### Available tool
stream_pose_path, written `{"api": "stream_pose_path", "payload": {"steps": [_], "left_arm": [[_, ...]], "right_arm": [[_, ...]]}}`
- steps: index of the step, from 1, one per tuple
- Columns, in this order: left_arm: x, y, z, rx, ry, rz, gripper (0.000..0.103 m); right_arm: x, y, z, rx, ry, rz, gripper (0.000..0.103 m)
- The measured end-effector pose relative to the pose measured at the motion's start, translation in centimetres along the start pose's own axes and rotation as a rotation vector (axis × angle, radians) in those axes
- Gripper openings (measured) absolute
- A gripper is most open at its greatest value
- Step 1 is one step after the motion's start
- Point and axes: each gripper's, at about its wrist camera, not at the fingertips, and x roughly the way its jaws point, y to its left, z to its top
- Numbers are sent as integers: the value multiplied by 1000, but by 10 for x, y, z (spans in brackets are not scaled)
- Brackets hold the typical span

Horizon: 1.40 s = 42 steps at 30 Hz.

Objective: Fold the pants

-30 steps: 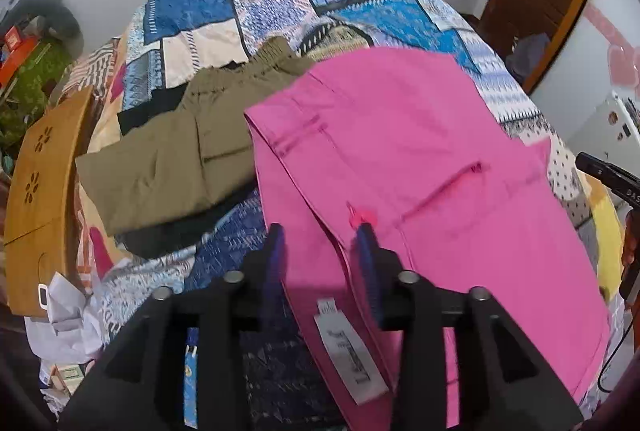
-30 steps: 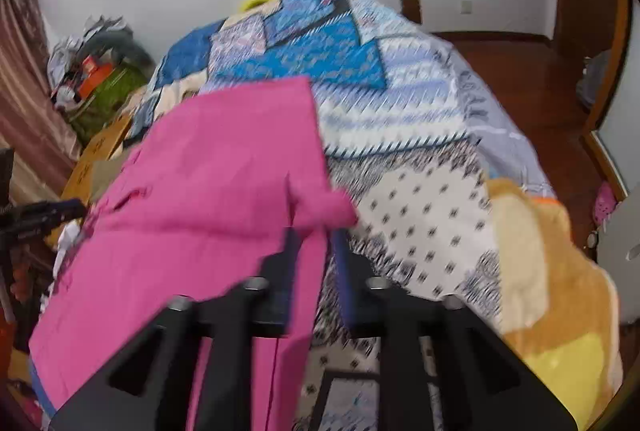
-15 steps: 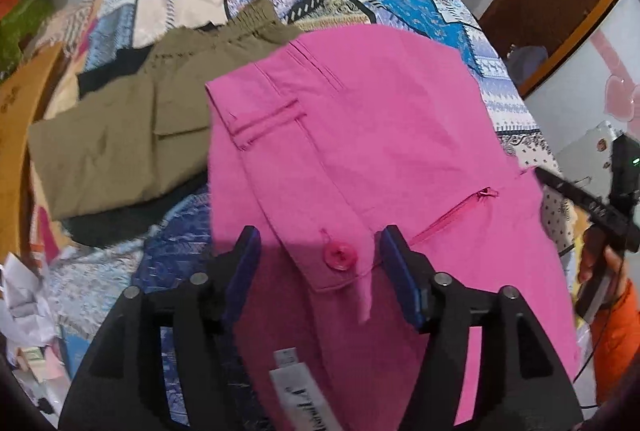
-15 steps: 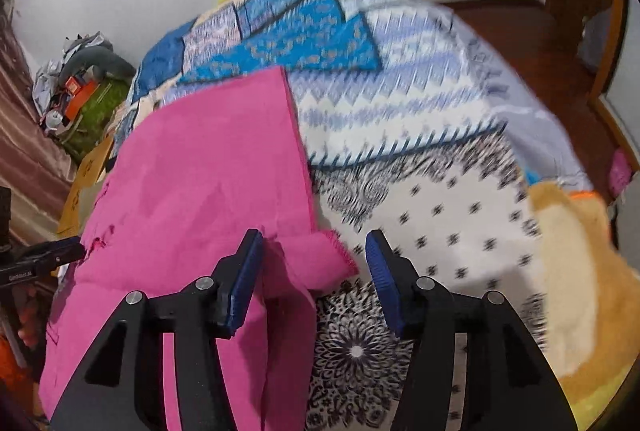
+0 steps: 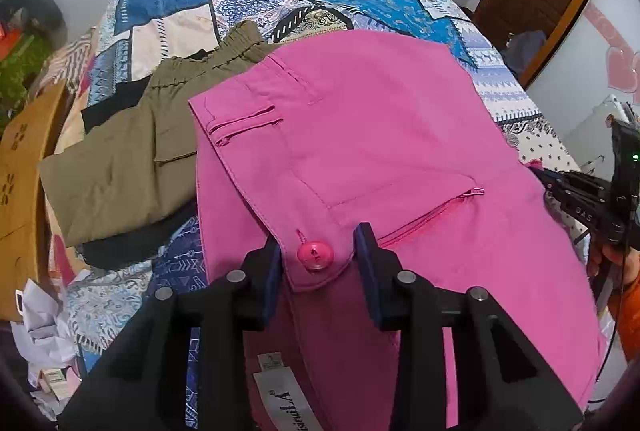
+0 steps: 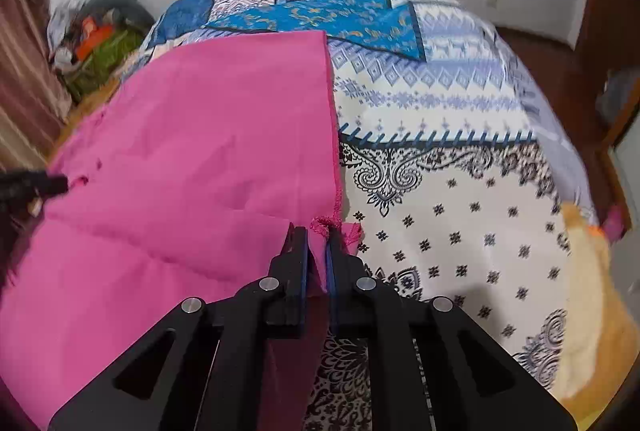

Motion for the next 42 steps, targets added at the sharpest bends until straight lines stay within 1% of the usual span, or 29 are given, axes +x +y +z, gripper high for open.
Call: {"api": "stream_pose_path", "payload": {"steps": [5,8,11,13,16,17,19,22,24,25,26,27,28,29,31,34,35,37,38,42], "left_arm": [[6,3,-4,3,-5,6,36],[8,0,-4,25,-6,22,39],[4,3,-5,45,-16,37,49],[-2,7,-8,33,-28,56,60],[-19,16,-16,20,-62,109,63],[-23,19,-18,21,-70,132,63],[-31,26,-20,28,-83,165,64],[-41,38,-16,24,-102,203,67],[-45,46,-9,5,-117,205,70],[-46,51,-4,-13,-125,196,71],[-46,54,1,-28,-130,186,72],[-46,58,7,-45,-135,175,72],[-44,64,16,-60,-138,167,73],[-42,66,20,-66,-139,164,73],[-33,73,35,-76,-133,155,73],[-17,80,51,-79,-116,151,73],[-11,82,55,-83,-112,156,73],[4,87,63,-101,-99,191,73],[9,89,65,-106,-92,194,73],[38,98,70,-122,-41,155,73]], "right_arm": [[4,0,2,-55,0,-56,4],[6,-4,2,-59,11,-94,3],[5,-11,-1,-55,28,-133,3],[1,-16,-4,-38,43,-142,3],[-11,-22,-11,-33,58,-136,3],[-15,-22,-12,-41,54,-140,3],[-31,-23,-11,-47,8,-157,3],[-52,-21,-2,-30,-51,-138,4],[-62,-17,6,-26,-81,-124,9],[-66,-13,12,-28,-98,-114,19],[-68,-10,17,-30,-111,-107,37],[-71,-7,25,-29,-135,-98,45],[-72,-4,29,-27,-155,-92,59],[-72,-2,36,-22,-180,-81,64],[-69,3,48,-16,-195,-63,68],[-55,6,67,-14,-195,-41,69],[-49,7,73,-18,-191,-37,69],[-35,7,83,-27,-178,-32,69],[-28,7,88,-29,-171,-29,69],[1,0,102,-31,-138,-15,69]]}}
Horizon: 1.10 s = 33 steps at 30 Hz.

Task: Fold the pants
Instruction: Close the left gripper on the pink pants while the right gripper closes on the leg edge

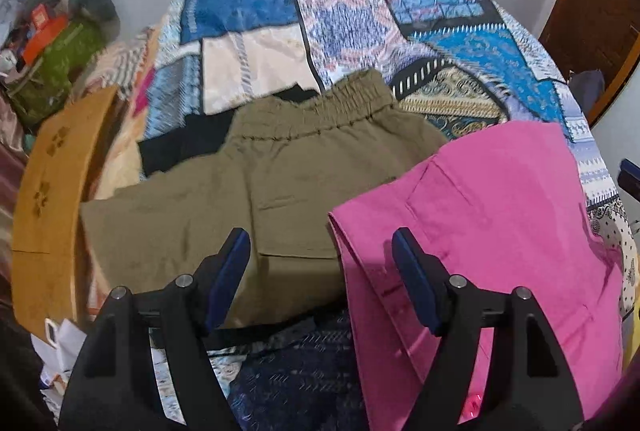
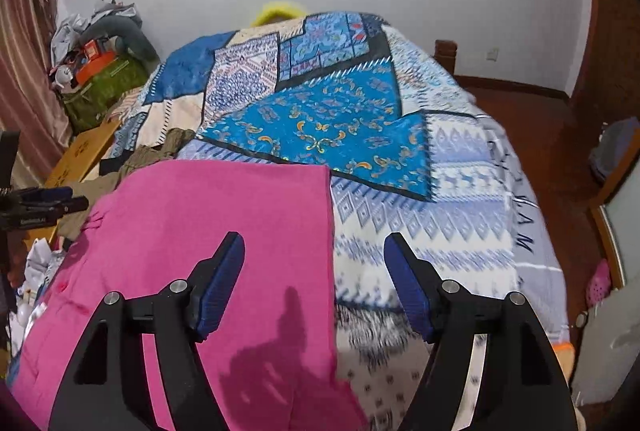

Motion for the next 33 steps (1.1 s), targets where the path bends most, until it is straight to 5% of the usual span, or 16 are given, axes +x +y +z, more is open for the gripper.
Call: {"api": "stream_pose_path", "payload": {"steps": [6,10,15,19,23,33], "left_arm": [[33,-8,-4,39,55,-34,71],[37,-15,-6,78,38,-77,51],[40,-18,-3,65,59,-144,29],[39,-28,-5,110,24,-94,20],[39,-35,-6,125,9,-57,8],[6,-40,7,140,-54,42,2]], "right_arm": [[43,-8,16,-14,49,24,69],[66,-13,25,4,72,46,68],[90,-11,30,36,104,92,54],[93,-4,30,12,76,81,43],[92,-2,31,-12,65,84,8],[58,-3,48,-1,-23,77,3]]}}
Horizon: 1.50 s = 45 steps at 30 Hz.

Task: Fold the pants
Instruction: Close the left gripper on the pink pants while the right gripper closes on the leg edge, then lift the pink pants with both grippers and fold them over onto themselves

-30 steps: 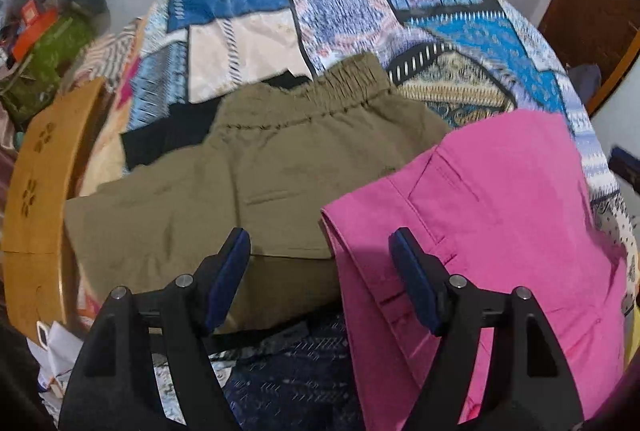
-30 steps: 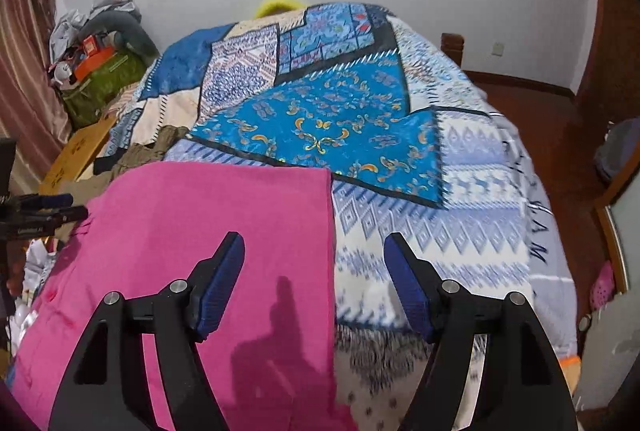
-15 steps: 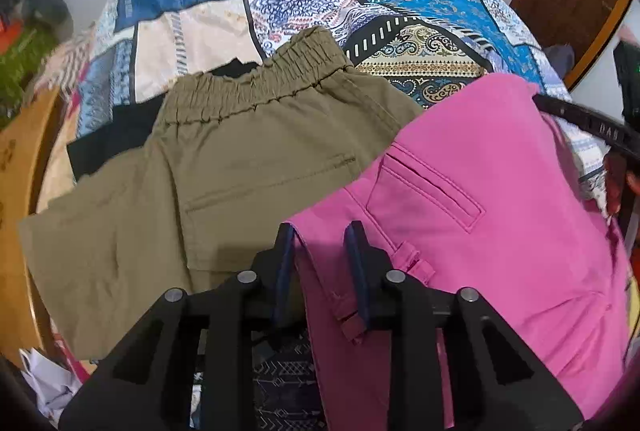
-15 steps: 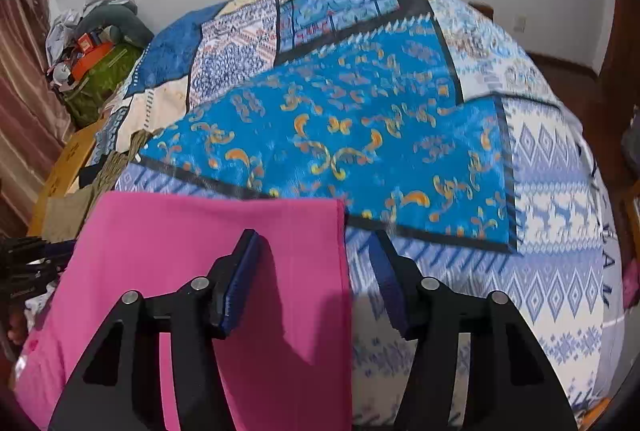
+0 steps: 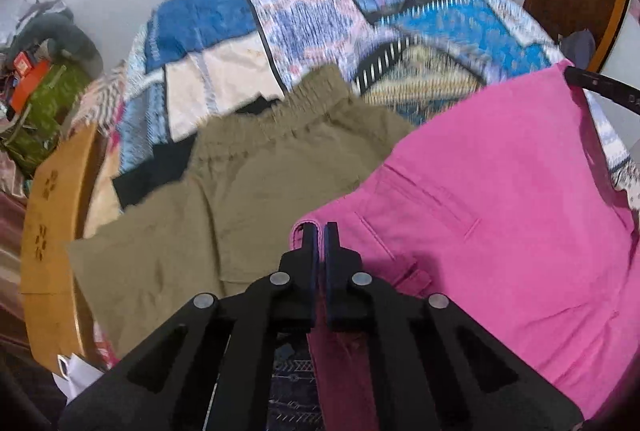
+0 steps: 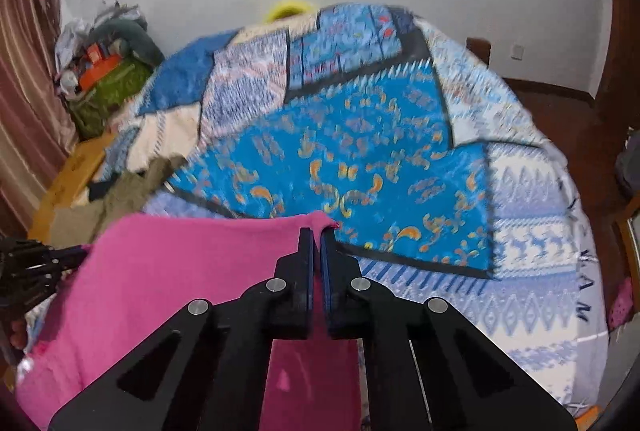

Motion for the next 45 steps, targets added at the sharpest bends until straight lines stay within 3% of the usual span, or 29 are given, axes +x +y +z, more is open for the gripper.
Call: {"api": "stream_pose_path", "payload": {"steps": [9,16,33,45], "left_arm": [[-92,-12,39,-10,-206,-40,2],[-147,-29,30,43,-269,-70,2],[-196,-52,-87,149,-270,-95,2],[-187,-54,-154,191,-193,-171,2]], "right_arm": [[-108,11,29,-26,-231,-27,3],[-156,19,16,-31,-284,-40,2],[-231,54,-94,-24,-237,-14,3],[-225,58,-176,54,-98,-8,3]]}}
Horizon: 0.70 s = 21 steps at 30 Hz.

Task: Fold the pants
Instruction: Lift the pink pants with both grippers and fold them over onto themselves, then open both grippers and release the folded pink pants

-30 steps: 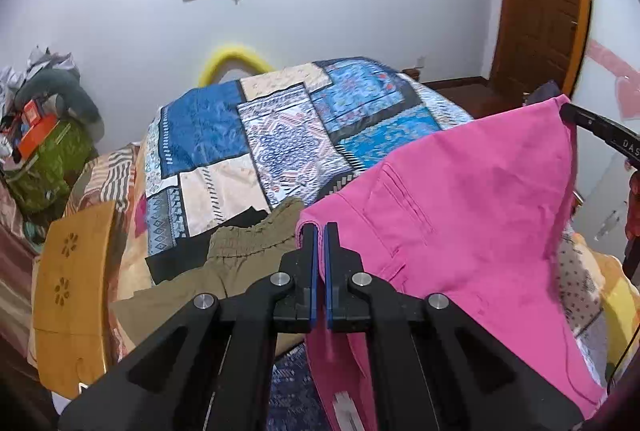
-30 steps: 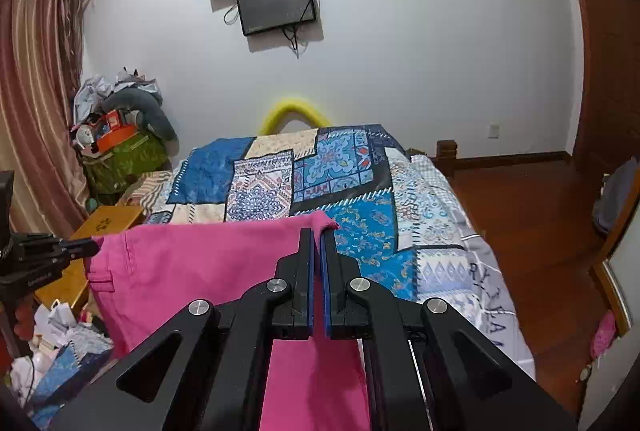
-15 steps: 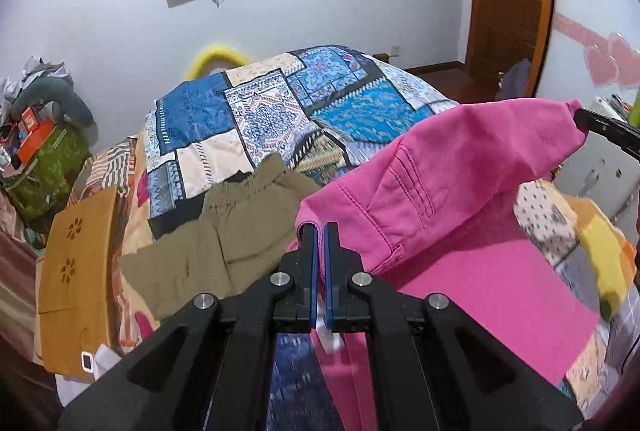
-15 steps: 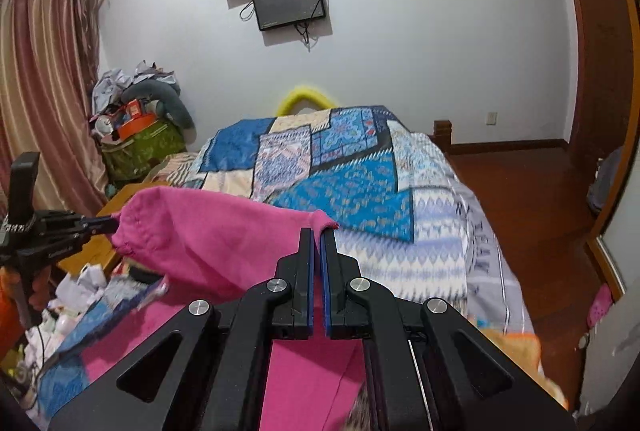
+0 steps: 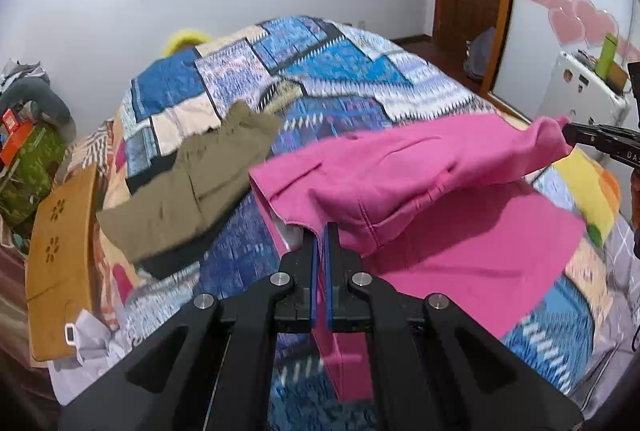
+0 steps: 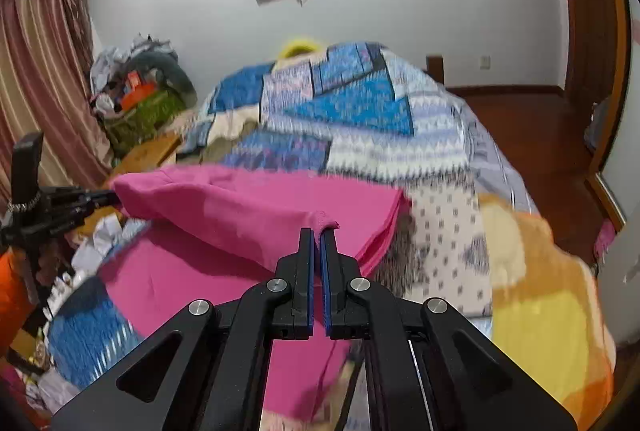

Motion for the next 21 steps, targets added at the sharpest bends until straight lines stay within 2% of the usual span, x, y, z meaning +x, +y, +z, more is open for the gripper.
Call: {"api": "stream_pose_path", "payload": {"steps": [9,15,17,18,19,21], "left_arm": [[4,5,-43,-60,95,-37,3],[-11,7,-47,-59,89,-11,10],[-20,7,-44,-62,71,-23,15],[-26,7,-42,-62,57,-27,22],[-30,5,-39,-59,44,-26,31],[-38,1,-33,-46,19,-22,41]], "right_arm": [[2,0,-50,59,121,-17,6],[-14,10,-63,17,146,-68,6],[-21,15,-63,4,134,-79,6],[-24,17,-61,-1,123,-80,7],[-27,19,-58,-3,114,-80,10],[-33,24,-51,-8,97,-75,21]]}}
